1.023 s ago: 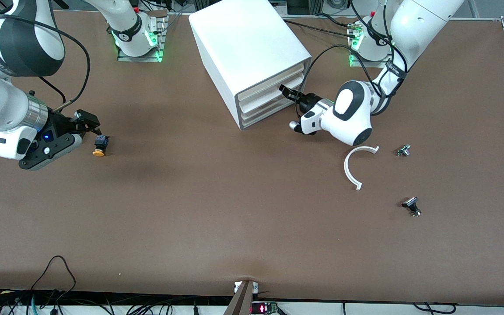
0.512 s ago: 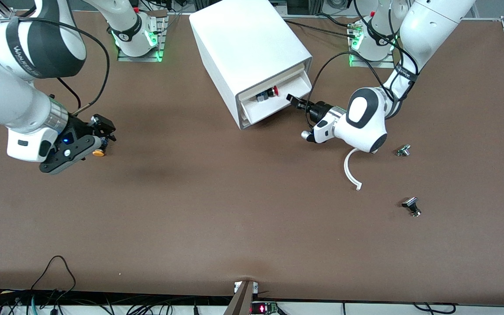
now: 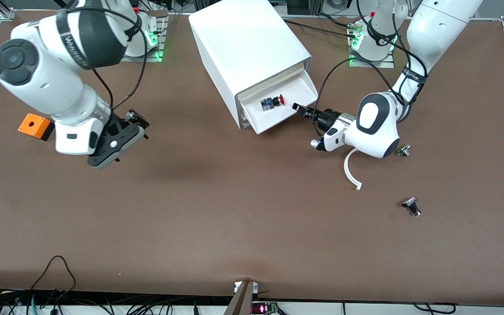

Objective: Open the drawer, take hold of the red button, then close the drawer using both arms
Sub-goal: 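Pull the drawer open with the left gripper while the right gripper reaches in, then lower the right gripper over the red button while the left gripper withdraws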

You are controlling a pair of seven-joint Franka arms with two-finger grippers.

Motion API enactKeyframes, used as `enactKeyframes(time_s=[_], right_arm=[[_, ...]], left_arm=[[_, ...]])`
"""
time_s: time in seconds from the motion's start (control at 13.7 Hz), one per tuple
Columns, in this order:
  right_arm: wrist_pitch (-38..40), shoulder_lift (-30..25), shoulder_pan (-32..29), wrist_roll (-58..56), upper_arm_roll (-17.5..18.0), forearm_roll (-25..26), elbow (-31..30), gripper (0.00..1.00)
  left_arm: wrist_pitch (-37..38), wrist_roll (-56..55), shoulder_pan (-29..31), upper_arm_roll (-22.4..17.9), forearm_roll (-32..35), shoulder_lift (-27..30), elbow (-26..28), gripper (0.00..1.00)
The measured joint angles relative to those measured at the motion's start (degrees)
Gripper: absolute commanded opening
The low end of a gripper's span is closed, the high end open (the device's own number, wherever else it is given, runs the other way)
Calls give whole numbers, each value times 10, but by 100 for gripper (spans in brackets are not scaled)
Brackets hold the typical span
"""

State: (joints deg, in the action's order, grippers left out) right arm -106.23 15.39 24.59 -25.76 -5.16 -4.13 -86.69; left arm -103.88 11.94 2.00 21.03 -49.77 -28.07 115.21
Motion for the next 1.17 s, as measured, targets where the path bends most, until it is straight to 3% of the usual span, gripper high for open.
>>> enactKeyframes(time_s=[0.37, 0.51, 0.8, 0.88, 0.95, 1.02, 1.17], right_arm=[[-15, 16, 50, -57, 1, 0, 56, 100], [-15, 34, 71, -101, 1, 0, 89, 100], [-13, 92, 127, -224, -1, 5, 144, 100], [-7, 107, 136, -241, -1, 11, 160, 100], [-2, 117, 146, -254, -2, 18, 173, 100], [2, 123, 157, -263, -2, 27, 181, 100], [9, 126, 183, -265, -2, 39, 188, 100]], left_arm=[[-1, -1, 7, -10, 3, -2, -6, 34], [-4, -7, 8, -20, 20, -2, -20, 43], [-14, -22, 11, -44, 48, -2, -43, 47], [-14, -23, 11, -47, 51, -2, -43, 58], [-14, -24, 11, -47, 53, -2, -44, 90], [-14, -25, 11, -46, 53, -2, -45, 100], [-15, -28, 17, -47, 56, 4, -54, 100]])
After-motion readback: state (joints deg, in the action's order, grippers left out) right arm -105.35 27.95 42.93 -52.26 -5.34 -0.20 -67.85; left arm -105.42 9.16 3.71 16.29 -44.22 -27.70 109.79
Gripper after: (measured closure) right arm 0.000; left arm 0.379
